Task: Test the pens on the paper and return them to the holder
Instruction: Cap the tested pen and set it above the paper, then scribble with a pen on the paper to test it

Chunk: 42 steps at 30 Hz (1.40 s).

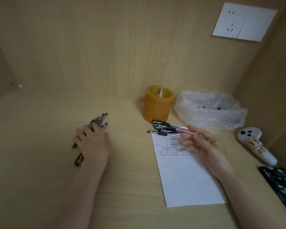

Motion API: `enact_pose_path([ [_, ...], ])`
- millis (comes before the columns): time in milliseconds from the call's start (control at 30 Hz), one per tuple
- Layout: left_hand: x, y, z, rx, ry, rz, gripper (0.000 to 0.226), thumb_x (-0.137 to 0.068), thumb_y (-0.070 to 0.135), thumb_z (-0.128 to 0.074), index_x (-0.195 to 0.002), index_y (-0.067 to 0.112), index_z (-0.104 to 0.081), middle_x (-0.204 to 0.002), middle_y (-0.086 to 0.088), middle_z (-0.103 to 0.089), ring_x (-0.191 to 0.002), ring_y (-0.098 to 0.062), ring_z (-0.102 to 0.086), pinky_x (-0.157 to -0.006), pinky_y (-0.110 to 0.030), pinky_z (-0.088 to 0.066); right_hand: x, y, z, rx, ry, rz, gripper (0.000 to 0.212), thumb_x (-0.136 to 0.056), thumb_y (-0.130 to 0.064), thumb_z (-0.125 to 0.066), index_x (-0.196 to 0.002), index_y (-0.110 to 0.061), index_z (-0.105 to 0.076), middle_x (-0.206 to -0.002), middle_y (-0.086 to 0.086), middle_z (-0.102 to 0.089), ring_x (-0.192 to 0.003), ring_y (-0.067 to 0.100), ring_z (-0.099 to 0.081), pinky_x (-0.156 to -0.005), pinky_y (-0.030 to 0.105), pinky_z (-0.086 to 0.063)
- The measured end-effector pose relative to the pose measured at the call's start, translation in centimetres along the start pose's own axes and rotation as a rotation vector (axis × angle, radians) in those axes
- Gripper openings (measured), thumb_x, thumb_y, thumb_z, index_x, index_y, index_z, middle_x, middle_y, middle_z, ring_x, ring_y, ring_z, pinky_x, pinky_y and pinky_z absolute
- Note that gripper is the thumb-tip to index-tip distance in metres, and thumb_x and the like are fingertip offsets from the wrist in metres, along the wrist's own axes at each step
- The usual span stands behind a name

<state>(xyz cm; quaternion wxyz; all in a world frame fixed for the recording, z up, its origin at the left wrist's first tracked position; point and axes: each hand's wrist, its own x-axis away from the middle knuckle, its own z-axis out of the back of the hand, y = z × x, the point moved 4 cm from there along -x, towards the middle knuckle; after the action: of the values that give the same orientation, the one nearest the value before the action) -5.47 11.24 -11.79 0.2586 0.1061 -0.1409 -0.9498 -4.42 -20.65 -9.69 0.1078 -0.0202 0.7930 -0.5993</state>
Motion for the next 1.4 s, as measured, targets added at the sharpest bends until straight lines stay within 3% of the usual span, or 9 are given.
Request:
enact_pose_path([
  [133, 1.6, 2.5, -0.3, 0.026, 0.055, -0.21, 0.045, -0.096, 0.025, -0.04, -0.138, 0.012, -0.036, -0.131, -0.015, -0.048, -0.122, -0.032, -0.042, -0.098, -0.044, -0.034, 0.0, 0.3, 0.2, 0.015, -0.007, -0.013, 0.04, -0.078, -0.022, -0.065, -0.115, -0.006, -0.064, -0.097, 0.023, -0.07, -0.076, 0.028, -0.068, -0.066, 0.033, -0.058],
  [300, 2.7, 4.4, -0.6, 0.105, 0.064, -0.37, 0.042, -0.093, 0.039, -0.045, -0.131, 0.02, -0.049, -0.125, -0.005, -0.056, -0.114, -0.024, -0.049, -0.091, -0.037, -0.039, 0.0, 0.3, 0.4, 0.008, -0.007, 0.0, 0.064, -0.065, -0.039, -0.081, -0.116, -0.005, -0.063, -0.097, 0.022, -0.07, -0.078, 0.027, -0.069, -0.065, 0.032, -0.057],
  [400, 2.7, 4.5, -0.6, 0.164, 0.1, -0.405, 0.038, -0.094, 0.038, -0.046, -0.124, 0.019, -0.057, -0.118, -0.005, -0.061, -0.107, -0.026, -0.054, -0.086, -0.037, -0.042, 0.0, 0.3, 0.3, 0.01, -0.012, 0.006, 0.063, -0.065, -0.04, -0.081, -0.114, -0.006, -0.064, -0.096, 0.021, -0.07, -0.077, 0.026, -0.069, -0.065, 0.032, -0.057],
  [600, 2.2, 4.0, 0.0, 0.223, 0.164, -0.392, 0.023, -0.093, 0.012, -0.049, -0.109, 0.019, -0.065, -0.1, -0.007, -0.067, -0.088, -0.029, -0.058, -0.073, -0.038, -0.046, 0.0, 0.3, 0.2, 0.027, -0.023, 0.004, 0.068, -0.064, -0.043, -0.082, -0.116, -0.003, -0.063, -0.096, 0.022, -0.07, -0.078, 0.027, -0.068, -0.067, 0.033, -0.057],
  [900, 2.7, 4.2, 1.1, 0.37, 0.222, -0.403, 0.026, -0.081, 0.002, -0.064, -0.104, 0.012, -0.063, -0.092, -0.008, -0.065, -0.086, -0.027, -0.054, -0.071, -0.039, -0.044, 0.1, 0.3, 0.3, 0.026, -0.035, 0.01, 0.063, -0.068, -0.039, -0.078, -0.117, -0.002, -0.062, -0.097, 0.023, -0.069, -0.077, 0.026, -0.068, -0.067, 0.031, -0.057],
  [1033, 3.7, 5.5, 2.8, 0.507, 0.33, -0.61, 0.027, -0.083, 0.01, -0.066, -0.109, 0.012, -0.065, -0.09, -0.003, -0.065, -0.081, -0.019, -0.055, -0.07, -0.031, -0.046, 0.1, 0.2, 0.1, 0.029, -0.042, 0.017, 0.069, -0.064, -0.043, -0.082, -0.116, -0.003, -0.062, -0.095, 0.021, -0.07, -0.074, 0.025, -0.068, -0.065, 0.03, -0.056],
  [1133, 5.3, 6.9, 3.1, 0.611, 0.29, -0.859, 0.029, -0.087, 0.019, -0.063, -0.116, 0.018, -0.065, -0.087, 0.003, -0.064, -0.073, -0.011, -0.057, -0.065, -0.025, -0.048, 0.2, 0.2, -0.2, 0.05, -0.071, 0.018, 0.068, -0.063, -0.045, -0.083, -0.117, -0.007, -0.063, -0.088, 0.017, -0.069, -0.066, 0.022, -0.064, -0.062, 0.027, -0.054],
  [1233, 6.8, 8.1, 2.7, 0.553, 0.254, -1.07, 0.031, -0.09, 0.032, -0.054, -0.118, 0.025, -0.063, -0.083, 0.007, -0.063, -0.064, 0.0, -0.051, -0.057, -0.015, -0.046, 0.4, 0.3, -0.9, 0.069, -0.195, 0.019, 0.064, -0.065, -0.039, -0.084, -0.121, -0.015, -0.064, -0.085, 0.016, -0.067, -0.061, 0.021, -0.059, -0.063, 0.029, -0.052],
  [1400, 8.2, 9.1, 1.3, 0.591, 0.098, -1.183, 0.033, -0.09, 0.04, -0.051, -0.113, 0.021, -0.066, -0.087, 0.007, -0.066, -0.072, -0.001, -0.056, -0.06, -0.024, -0.051, 0.6, 0.7, -1.7, 0.073, -0.317, -0.012, 0.051, -0.064, -0.033, -0.086, -0.111, -0.018, -0.072, -0.081, 0.006, -0.069, -0.062, 0.016, -0.06, -0.066, 0.028, -0.053],
])
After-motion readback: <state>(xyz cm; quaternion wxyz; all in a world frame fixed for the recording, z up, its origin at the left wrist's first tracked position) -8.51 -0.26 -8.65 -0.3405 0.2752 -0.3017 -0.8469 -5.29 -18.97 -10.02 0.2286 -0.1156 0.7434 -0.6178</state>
